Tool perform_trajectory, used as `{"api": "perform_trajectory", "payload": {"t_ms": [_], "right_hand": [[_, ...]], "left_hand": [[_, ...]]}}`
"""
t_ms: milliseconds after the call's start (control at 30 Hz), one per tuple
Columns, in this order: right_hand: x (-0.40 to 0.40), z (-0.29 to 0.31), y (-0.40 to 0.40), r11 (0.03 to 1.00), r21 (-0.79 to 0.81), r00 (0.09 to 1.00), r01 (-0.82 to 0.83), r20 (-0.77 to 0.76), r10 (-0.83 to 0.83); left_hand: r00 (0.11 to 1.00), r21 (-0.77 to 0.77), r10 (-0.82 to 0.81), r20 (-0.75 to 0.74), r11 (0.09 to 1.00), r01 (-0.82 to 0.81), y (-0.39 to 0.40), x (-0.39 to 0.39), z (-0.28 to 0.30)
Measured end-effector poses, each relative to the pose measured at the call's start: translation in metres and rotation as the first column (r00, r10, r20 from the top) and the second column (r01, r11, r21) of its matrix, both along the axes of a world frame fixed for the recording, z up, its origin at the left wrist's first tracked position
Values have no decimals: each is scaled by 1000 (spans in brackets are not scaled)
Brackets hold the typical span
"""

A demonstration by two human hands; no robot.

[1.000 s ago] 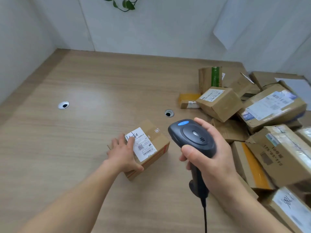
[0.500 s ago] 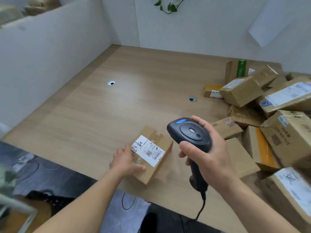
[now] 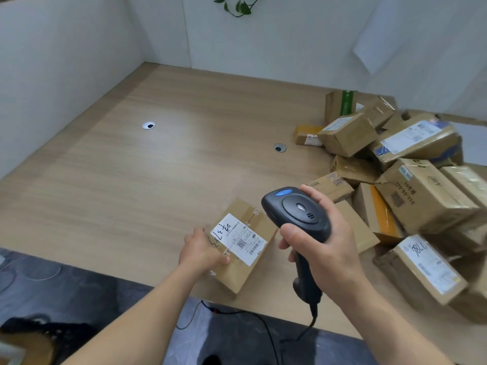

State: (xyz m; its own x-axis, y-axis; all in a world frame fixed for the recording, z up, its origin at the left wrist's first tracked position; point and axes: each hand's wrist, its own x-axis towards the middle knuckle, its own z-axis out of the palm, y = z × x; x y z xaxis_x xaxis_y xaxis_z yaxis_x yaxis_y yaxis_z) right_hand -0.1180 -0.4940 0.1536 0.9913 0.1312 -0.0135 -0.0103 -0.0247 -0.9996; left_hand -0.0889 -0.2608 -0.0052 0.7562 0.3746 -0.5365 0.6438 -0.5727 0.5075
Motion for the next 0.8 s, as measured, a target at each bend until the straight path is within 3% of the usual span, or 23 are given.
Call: {"api": "perform_trajectory", "payload": {"t_ms": [200, 367, 700, 800], "right_hand": [[-13, 0, -5, 998, -22, 998, 60, -21, -61], [-16, -2, -6, 997, -30, 997, 69, -22, -70], [-9, -5, 0, 999, -27, 999, -40, -23, 40], [-7, -6, 4, 995, -34, 995, -93, -24, 92]], "left_hand": [[987, -236, 133, -90, 960, -151, 15, -10, -3], [944, -388, 313, -107, 861, -329, 8, -27, -8], [842, -434, 530, -100, 738, -517, 4, -71, -12], [790, -511, 592, -161, 635, -580, 5, -84, -13]]}}
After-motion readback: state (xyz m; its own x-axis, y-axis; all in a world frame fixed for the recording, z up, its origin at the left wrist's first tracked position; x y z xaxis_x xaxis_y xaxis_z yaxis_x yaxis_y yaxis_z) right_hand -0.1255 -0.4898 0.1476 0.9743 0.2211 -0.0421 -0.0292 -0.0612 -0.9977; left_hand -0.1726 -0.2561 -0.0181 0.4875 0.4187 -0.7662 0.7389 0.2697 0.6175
